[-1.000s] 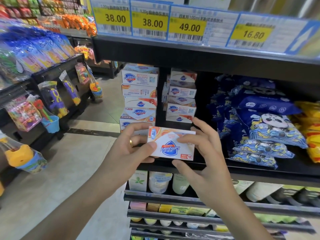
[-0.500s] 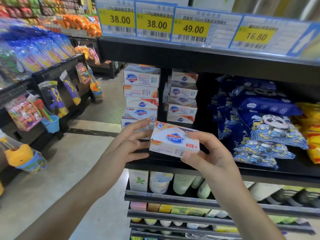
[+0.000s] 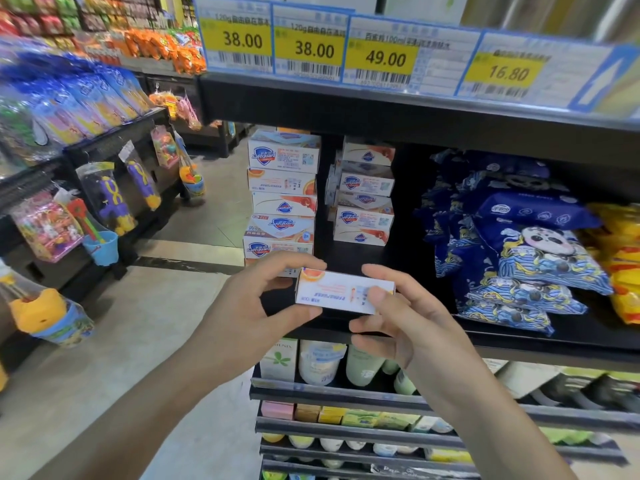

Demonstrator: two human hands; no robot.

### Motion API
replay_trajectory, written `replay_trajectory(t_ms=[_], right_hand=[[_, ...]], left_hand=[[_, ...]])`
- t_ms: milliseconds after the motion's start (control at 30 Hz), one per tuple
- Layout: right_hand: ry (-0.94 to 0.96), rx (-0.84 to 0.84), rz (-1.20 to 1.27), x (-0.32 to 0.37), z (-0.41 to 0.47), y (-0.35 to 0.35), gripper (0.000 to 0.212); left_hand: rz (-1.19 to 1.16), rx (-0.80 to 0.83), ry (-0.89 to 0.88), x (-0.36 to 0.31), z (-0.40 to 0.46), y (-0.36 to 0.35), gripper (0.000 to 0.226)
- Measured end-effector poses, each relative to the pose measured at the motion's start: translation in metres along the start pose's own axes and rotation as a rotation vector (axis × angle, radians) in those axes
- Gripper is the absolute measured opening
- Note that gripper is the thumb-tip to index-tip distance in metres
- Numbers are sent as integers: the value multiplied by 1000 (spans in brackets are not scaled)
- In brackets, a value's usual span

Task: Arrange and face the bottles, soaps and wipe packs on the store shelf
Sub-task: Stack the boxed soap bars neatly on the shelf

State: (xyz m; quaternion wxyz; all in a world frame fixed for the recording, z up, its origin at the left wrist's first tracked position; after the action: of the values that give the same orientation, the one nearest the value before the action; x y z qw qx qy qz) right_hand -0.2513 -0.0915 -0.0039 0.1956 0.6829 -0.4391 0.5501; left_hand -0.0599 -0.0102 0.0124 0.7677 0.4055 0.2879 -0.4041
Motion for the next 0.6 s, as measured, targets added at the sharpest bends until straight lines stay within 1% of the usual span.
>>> replay_trajectory(t_ms=[133, 200, 267, 433, 533, 600], right_hand=[[31, -48, -127, 1, -2, 0, 52], [74, -67, -183, 4, -4, 1, 63], [140, -81, -229, 6, -6, 1, 69], [356, -101, -284, 12, -12, 2, 69], [440, -56, -396, 8, -11, 1, 67], [475, -49, -483, 5, -11, -1, 63]], left_hand=[[-41, -23, 43, 3, -1, 2, 49], [-54, -27, 54, 4, -2, 3, 44], [-62, -27, 66, 4, -3, 3, 42], [-183, -42, 145, 8, -4, 1, 40], [-267, -72, 227, 11, -4, 0, 38], [-281, -84, 280, 13, -3, -1, 30]])
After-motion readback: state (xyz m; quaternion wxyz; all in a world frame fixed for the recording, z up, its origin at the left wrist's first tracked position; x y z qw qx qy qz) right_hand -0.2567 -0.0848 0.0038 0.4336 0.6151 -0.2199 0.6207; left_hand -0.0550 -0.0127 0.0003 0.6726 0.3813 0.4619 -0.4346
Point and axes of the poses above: each hand's wrist, its own z-axis towards the middle knuckle, its own y-axis out of the back of the hand, x = y × z, the point moved 5 cm from there along z, towards the middle knuckle, and after that the axes turned 13 degrees about -y, right-handed, at the moved point
